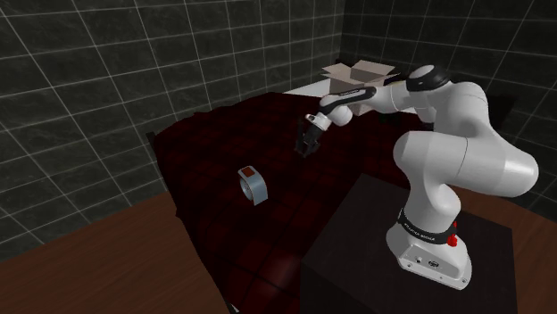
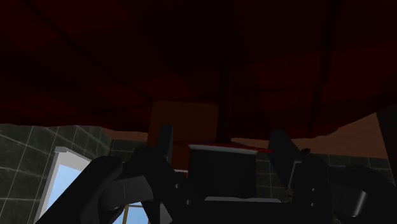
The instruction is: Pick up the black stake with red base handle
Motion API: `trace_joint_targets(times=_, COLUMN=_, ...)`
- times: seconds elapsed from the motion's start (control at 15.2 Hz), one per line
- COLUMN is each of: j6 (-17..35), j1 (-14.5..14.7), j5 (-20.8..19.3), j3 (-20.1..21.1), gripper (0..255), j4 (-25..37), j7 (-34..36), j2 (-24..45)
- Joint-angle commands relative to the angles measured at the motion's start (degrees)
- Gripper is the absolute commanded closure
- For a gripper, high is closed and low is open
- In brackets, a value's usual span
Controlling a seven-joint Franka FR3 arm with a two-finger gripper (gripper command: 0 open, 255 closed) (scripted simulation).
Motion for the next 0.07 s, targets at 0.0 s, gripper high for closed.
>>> trace_joint_targets(times=0.0, j6=-0.1, j1=-0.1, j5=0.1, j3=0.2, gripper=255, j4=-0.2, j7=0.1, j2=0.2)
